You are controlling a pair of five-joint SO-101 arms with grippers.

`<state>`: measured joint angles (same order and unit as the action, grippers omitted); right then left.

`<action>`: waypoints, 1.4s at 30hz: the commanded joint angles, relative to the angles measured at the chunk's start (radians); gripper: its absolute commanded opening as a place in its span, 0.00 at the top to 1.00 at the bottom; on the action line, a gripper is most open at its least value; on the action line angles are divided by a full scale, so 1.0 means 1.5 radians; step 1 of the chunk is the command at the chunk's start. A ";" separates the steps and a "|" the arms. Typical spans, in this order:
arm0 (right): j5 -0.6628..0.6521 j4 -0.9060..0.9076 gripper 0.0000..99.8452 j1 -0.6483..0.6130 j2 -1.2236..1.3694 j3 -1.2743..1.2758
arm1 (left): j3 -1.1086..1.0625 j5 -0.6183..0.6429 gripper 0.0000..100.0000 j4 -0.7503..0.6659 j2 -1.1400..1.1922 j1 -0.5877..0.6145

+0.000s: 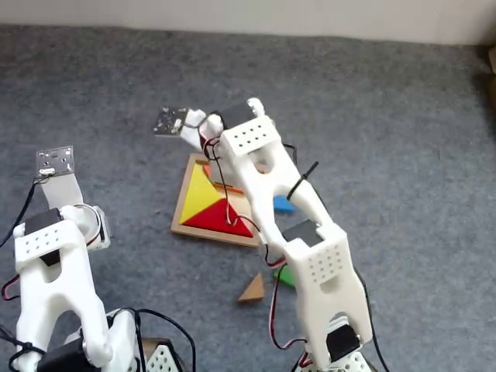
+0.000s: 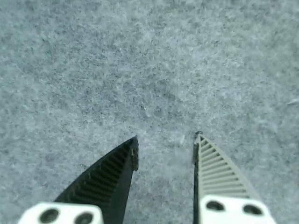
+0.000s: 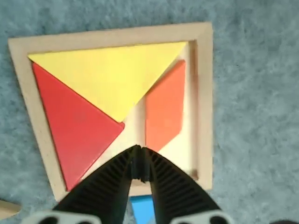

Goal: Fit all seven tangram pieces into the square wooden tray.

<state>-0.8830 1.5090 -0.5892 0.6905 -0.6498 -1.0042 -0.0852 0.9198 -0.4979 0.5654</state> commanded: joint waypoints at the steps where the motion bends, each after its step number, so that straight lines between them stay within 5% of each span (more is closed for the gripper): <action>1: 0.006 -0.007 0.99 0.017 0.032 -0.036 | 0.002 -0.001 0.81 -0.010 -0.020 -0.013; 15: 0.116 -0.064 0.99 0.014 0.130 -0.248 | 0.001 -0.002 0.81 -0.010 -0.020 -0.013; 24: 0.124 0.175 0.99 0.013 0.130 -0.478 | 0.001 -0.002 0.81 -0.010 -0.020 -0.013; 30: 0.309 0.172 0.99 0.116 0.130 -0.558 | -0.001 -0.003 0.81 -0.010 -0.021 -0.013; 42: 0.430 0.174 0.99 0.202 0.127 -0.537 | -0.002 -0.002 0.81 -0.025 -0.020 -0.015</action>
<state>-0.2601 1.7469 -0.3023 0.9175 -1.4308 -1.0088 -0.0852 0.8968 -0.4979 0.5654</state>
